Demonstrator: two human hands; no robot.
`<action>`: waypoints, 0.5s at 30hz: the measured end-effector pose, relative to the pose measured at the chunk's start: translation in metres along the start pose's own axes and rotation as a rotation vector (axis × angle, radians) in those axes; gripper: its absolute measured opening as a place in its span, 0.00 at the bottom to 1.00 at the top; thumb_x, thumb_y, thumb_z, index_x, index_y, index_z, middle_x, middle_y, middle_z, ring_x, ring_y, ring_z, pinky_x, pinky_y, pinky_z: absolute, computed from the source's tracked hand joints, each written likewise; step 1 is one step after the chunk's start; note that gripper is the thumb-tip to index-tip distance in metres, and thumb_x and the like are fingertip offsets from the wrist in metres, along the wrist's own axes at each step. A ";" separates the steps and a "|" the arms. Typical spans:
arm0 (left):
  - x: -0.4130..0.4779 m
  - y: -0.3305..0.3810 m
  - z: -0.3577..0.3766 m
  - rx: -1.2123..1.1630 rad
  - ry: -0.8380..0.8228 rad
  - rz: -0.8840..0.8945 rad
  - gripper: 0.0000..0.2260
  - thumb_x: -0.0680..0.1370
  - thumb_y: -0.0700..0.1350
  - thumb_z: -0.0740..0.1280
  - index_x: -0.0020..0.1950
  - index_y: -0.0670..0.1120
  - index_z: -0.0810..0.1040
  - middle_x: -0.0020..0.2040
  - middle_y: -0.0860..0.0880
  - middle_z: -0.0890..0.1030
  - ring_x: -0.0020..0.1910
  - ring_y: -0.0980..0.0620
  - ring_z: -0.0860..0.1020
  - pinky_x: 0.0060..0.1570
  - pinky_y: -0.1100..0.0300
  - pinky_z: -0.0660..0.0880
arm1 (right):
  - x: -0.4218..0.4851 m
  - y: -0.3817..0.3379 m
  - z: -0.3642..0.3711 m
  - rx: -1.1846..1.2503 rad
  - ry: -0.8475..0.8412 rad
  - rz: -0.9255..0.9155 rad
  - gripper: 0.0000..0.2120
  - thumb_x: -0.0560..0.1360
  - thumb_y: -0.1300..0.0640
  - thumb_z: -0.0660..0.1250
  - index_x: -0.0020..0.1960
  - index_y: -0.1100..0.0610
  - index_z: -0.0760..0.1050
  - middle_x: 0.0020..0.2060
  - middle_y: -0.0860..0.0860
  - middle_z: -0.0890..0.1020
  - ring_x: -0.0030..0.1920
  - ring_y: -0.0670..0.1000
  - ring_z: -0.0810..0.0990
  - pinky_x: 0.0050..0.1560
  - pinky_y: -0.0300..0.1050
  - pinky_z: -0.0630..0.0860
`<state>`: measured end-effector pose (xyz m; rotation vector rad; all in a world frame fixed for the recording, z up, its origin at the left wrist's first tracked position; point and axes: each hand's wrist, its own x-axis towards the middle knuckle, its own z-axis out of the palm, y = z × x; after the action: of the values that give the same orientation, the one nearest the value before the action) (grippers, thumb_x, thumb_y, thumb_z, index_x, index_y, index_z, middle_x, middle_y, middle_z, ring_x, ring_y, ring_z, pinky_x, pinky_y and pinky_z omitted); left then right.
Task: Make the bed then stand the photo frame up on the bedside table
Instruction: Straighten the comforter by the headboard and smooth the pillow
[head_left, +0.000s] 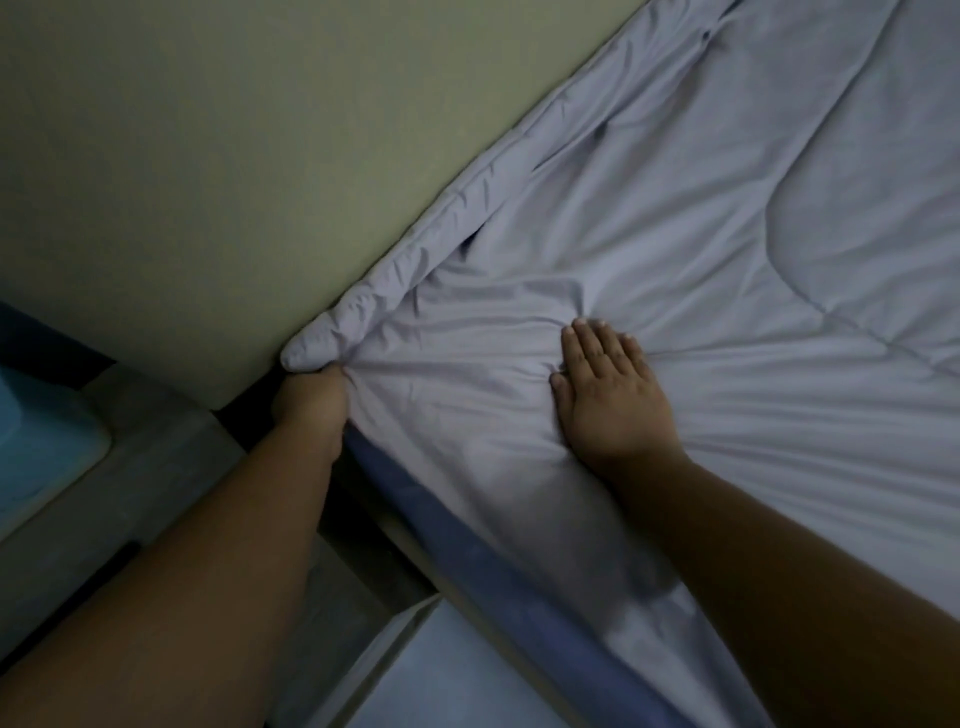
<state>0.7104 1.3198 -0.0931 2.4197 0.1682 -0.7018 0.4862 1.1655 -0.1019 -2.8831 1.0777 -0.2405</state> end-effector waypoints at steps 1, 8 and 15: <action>-0.001 0.001 0.000 0.149 0.062 0.007 0.19 0.82 0.45 0.55 0.70 0.38 0.68 0.69 0.37 0.71 0.66 0.37 0.71 0.66 0.45 0.69 | 0.000 0.000 0.000 -0.001 -0.008 0.001 0.27 0.77 0.48 0.50 0.67 0.62 0.71 0.65 0.59 0.76 0.67 0.59 0.73 0.70 0.57 0.62; 0.018 -0.018 -0.005 0.598 0.105 0.031 0.21 0.84 0.44 0.51 0.74 0.36 0.61 0.75 0.39 0.62 0.73 0.39 0.63 0.70 0.47 0.62 | -0.001 -0.007 0.003 0.041 -0.007 -0.015 0.27 0.77 0.48 0.51 0.67 0.62 0.71 0.65 0.58 0.76 0.67 0.58 0.73 0.69 0.57 0.62; -0.010 -0.008 -0.003 0.294 0.349 0.050 0.25 0.78 0.47 0.62 0.70 0.34 0.66 0.70 0.34 0.68 0.67 0.34 0.69 0.64 0.45 0.68 | 0.001 -0.003 0.001 0.070 -0.096 -0.010 0.27 0.76 0.47 0.51 0.67 0.61 0.72 0.64 0.57 0.77 0.66 0.57 0.75 0.68 0.58 0.65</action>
<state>0.7012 1.3289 -0.0903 2.8056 0.1517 -0.2910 0.4892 1.1674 -0.1019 -2.8069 1.0179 -0.1363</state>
